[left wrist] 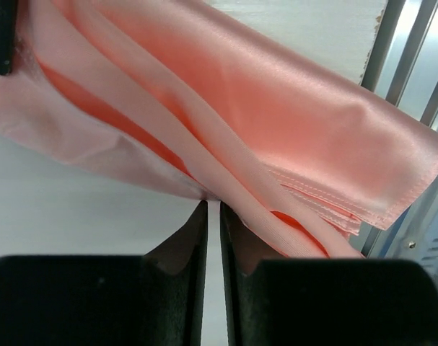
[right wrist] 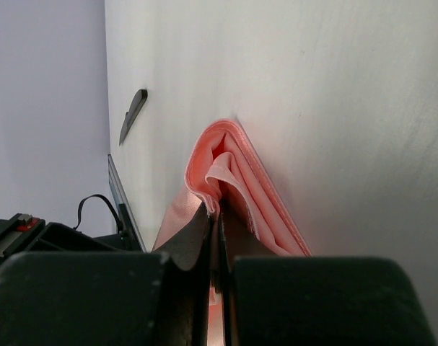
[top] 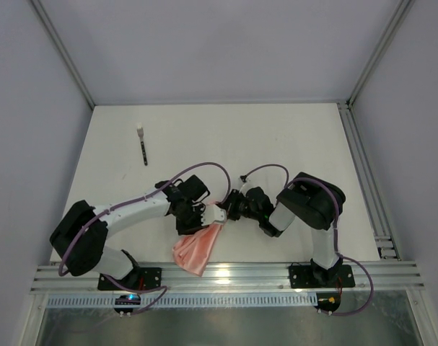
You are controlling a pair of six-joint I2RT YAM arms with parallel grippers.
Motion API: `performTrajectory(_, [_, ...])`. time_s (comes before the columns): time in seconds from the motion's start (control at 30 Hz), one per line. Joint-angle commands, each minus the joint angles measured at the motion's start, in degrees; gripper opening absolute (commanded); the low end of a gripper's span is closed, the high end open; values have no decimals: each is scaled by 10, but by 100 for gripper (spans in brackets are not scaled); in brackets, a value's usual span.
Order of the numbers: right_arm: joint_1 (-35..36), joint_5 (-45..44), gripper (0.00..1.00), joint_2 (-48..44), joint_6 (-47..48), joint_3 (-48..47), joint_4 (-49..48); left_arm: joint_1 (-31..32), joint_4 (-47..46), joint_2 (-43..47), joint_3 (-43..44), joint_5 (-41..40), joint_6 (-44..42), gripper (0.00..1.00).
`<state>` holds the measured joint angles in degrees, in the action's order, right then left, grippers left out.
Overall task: Fold the napkin into a case and place the utensils inside
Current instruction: Fold the 2/3-rectangle-folded napkin at the center of the board.
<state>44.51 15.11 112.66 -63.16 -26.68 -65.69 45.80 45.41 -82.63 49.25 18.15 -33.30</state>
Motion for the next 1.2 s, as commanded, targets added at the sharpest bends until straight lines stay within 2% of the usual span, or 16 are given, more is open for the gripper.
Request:
performTrajectory(0.0, [-1,-31,4,5,14,9,-6,14,-6,2,12,26,-1,11])
performTrajectory(0.3, [-1,-39,4,12,9,17,-27,65,9,-2,39,46,-4,10])
performTrajectory(0.67, [-3,-41,4,20,0,16,-49,140,-5,-83,44,58,-9,8])
performTrajectory(0.97, [-33,11,4,12,22,-12,-25,166,-6,-131,37,90,-12,8])
performTrajectory(1.1, [-40,41,13,-4,53,-29,27,166,-1,-139,38,97,-19,7])
performTrajectory(1.17, [-42,53,23,-25,79,-37,56,166,1,-139,39,98,-20,7])
